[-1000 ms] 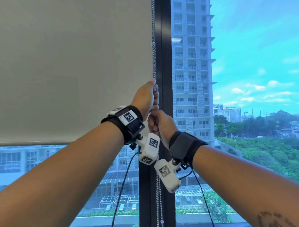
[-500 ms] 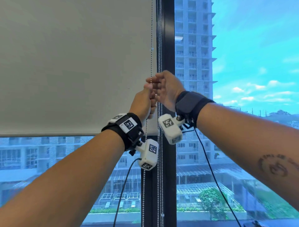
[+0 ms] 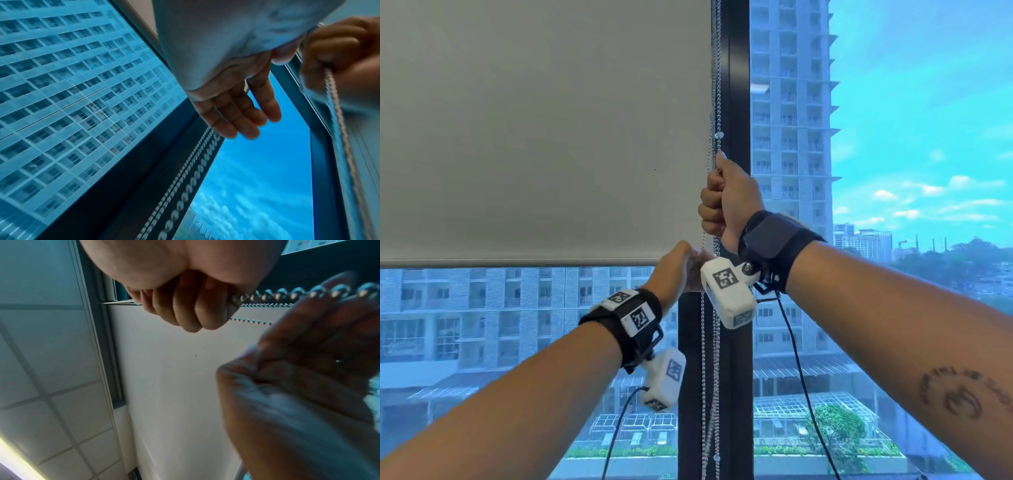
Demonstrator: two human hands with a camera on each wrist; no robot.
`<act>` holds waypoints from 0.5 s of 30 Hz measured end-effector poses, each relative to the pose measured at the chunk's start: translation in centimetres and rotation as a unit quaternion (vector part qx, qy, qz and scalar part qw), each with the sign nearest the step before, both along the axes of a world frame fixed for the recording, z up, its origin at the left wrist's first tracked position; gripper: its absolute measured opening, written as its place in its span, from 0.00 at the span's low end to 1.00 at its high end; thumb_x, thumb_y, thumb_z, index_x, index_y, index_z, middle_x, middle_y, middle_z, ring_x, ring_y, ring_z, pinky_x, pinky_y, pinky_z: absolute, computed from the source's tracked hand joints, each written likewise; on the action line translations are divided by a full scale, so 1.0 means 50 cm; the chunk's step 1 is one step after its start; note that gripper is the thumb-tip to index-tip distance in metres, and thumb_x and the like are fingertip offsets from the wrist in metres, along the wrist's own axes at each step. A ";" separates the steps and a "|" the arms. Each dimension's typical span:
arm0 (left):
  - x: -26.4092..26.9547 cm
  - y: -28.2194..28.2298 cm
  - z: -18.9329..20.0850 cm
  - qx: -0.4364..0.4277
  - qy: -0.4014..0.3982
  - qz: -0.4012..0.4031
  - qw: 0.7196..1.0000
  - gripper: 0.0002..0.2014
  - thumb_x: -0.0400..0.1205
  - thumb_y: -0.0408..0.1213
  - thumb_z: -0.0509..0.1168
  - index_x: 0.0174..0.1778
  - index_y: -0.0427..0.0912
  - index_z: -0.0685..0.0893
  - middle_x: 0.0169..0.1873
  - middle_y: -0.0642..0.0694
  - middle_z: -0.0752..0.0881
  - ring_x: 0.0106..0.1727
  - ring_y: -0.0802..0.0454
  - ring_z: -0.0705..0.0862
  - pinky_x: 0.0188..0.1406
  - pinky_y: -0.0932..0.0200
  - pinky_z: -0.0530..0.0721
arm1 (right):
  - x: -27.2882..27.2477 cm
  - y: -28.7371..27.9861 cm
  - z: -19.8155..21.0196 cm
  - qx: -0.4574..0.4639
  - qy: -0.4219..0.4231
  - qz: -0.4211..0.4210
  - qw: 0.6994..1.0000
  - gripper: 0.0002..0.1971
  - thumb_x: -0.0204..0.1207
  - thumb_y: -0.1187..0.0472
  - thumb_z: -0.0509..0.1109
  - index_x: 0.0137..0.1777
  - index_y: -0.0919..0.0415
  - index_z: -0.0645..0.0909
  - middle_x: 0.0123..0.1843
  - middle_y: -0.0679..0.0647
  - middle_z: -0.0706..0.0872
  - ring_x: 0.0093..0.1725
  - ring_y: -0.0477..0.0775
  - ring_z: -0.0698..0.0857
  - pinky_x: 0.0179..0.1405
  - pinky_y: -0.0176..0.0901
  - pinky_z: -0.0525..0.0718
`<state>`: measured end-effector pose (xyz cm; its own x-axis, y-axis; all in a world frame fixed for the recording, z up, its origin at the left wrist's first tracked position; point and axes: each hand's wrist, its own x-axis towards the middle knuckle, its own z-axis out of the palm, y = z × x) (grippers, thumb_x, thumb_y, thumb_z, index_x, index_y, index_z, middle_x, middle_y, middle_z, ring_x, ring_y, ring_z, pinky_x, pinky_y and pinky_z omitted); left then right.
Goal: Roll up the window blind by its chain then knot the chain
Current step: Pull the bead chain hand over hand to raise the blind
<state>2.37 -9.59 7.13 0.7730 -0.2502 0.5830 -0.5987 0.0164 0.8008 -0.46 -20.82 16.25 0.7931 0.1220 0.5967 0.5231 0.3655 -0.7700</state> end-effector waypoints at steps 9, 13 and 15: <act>-0.024 0.019 0.124 -0.004 -0.048 -0.026 0.999 0.21 0.85 0.39 0.47 0.45 0.35 0.84 0.34 0.43 0.85 0.35 0.48 0.84 0.43 0.50 0.86 | 0.006 -0.004 -0.085 -0.024 0.002 0.007 1.000 0.26 0.86 0.40 0.56 0.27 0.49 0.57 0.20 0.48 0.56 0.19 0.47 0.51 0.23 0.37 0.47; -0.035 0.006 0.163 -0.038 -0.039 -0.051 0.997 0.25 0.90 0.45 0.48 0.62 0.31 0.84 0.42 0.40 0.85 0.40 0.47 0.84 0.42 0.53 0.83 | 0.011 -0.004 -0.108 -0.027 0.016 0.019 0.999 0.26 0.85 0.40 0.56 0.28 0.49 0.58 0.21 0.47 0.56 0.19 0.47 0.52 0.19 0.32 0.52; -0.043 -0.002 0.177 -0.061 -0.025 -0.083 0.994 0.27 0.91 0.49 0.47 0.66 0.32 0.82 0.44 0.39 0.87 0.44 0.44 0.87 0.42 0.52 0.84 | 0.012 -0.008 -0.118 -0.031 0.022 0.022 0.999 0.26 0.85 0.39 0.57 0.27 0.49 0.59 0.21 0.48 0.56 0.19 0.47 0.52 0.19 0.32 0.52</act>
